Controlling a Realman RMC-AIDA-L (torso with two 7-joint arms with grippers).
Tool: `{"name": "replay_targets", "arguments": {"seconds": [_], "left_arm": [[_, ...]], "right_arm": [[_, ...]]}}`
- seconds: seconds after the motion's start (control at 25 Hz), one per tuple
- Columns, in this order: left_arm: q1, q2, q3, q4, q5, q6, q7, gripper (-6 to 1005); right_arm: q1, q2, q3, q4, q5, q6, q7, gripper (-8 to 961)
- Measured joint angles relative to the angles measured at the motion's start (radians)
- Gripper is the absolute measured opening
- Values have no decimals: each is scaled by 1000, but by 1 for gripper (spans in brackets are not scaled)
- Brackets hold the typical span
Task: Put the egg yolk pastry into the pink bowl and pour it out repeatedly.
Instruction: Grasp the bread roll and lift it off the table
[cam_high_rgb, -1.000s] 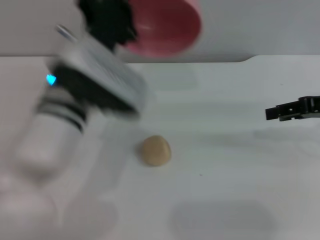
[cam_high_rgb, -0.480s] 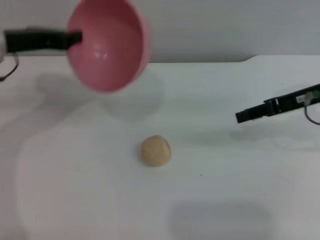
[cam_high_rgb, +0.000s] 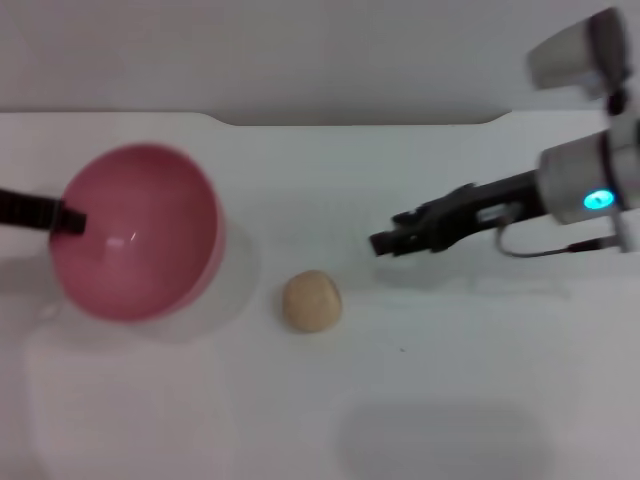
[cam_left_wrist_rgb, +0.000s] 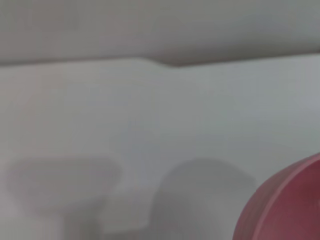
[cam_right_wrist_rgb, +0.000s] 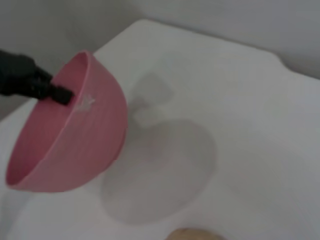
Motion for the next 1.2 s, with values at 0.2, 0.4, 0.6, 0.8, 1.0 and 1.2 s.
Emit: {"name": "replay_targets", "arguments": {"seconds": [0.2,0.4,0.6,0.8,1.0,1.2], "left_arm": [[7,-16,8,65,116,94,-47,0],[3,-17,31,68,122,121,-50,0],[1,-17,46,69,124,126,-52,-1],[0,-18,74,70,124,126,-52,-1],[-4,-18,93,70,125,126,-52,-1],[-10,-19,104,70,125,123,-54,-2]], "right_arm": [[37,1,-159,87,82,135,-39,516],[62,3,-267,151,198,240,-53,619],[71,6,-388,201,327,329,-80,670],[71,10,-474,209,336,353,-56,661],[70,10,-513,221,332,359,-23,646],[73,10,-535,234,336,367,-23,631]]}}
